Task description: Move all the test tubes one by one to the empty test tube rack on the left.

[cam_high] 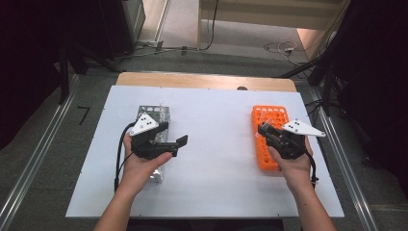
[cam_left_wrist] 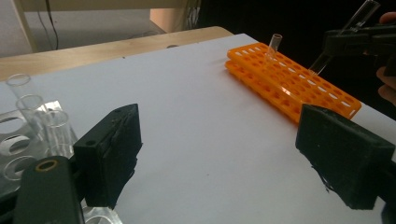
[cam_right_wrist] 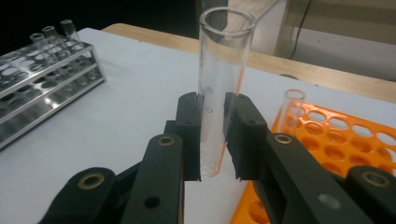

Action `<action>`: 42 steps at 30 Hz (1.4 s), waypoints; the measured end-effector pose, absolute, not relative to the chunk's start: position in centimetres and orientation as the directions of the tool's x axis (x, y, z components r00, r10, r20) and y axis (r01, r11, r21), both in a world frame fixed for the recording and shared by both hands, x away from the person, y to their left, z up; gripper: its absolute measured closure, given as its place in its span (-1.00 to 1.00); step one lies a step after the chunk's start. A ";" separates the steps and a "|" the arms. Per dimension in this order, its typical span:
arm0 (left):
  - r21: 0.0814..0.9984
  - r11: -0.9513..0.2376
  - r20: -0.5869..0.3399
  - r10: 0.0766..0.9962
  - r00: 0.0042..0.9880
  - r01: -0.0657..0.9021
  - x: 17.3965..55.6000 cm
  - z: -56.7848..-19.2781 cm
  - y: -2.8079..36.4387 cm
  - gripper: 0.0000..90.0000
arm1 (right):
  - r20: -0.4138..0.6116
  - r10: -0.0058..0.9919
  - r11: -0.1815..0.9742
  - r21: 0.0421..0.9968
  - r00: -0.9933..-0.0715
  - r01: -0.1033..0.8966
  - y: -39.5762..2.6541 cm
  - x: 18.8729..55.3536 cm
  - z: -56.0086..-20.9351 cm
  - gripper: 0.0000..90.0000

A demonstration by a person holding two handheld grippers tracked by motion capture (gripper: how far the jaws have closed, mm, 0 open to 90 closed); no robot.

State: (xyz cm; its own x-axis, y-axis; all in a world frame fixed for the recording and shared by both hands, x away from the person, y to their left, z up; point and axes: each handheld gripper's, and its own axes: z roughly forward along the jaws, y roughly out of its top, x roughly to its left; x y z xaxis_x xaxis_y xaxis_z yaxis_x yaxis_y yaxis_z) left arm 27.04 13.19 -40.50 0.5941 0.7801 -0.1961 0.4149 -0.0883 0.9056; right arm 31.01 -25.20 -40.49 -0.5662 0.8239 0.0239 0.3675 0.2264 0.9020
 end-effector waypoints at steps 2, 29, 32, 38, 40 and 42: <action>0.906 -0.092 -0.195 0.775 0.601 0.413 26.9 -40.4 12.9 -0.71 | 0.020 0.816 0.238 0.899 -0.578 0.367 -24.7 30.8 -40.6 0.64; 0.907 -0.140 -0.182 0.721 0.668 0.397 25.7 -39.7 9.9 -0.70 | -0.017 0.698 0.339 0.889 -0.716 0.309 -18.7 27.8 -41.2 0.64; 0.907 -0.147 -0.181 0.712 0.679 0.395 25.5 -39.6 9.4 -0.69 | -0.020 0.685 0.349 0.886 -0.728 0.304 -18.1 27.4 -41.2 0.64; 0.907 -0.151 -0.182 0.700 0.691 0.392 25.3 -39.4 9.0 -0.65 | -0.022 0.664 0.357 0.888 -0.748 0.291 -17.4 27.0 -41.3 0.64; 0.910 -0.149 -0.183 0.693 0.697 0.388 25.2 -39.4 8.7 -0.62 | -0.019 0.656 0.358 0.888 -0.754 0.288 -17.2 26.9 -41.3 0.64; 0.909 -0.155 -0.183 0.685 0.706 0.386 25.1 -39.3 8.5 -0.58 | -0.018 0.650 0.360 0.888 -0.760 0.286 -17.0 26.7 -41.2 0.64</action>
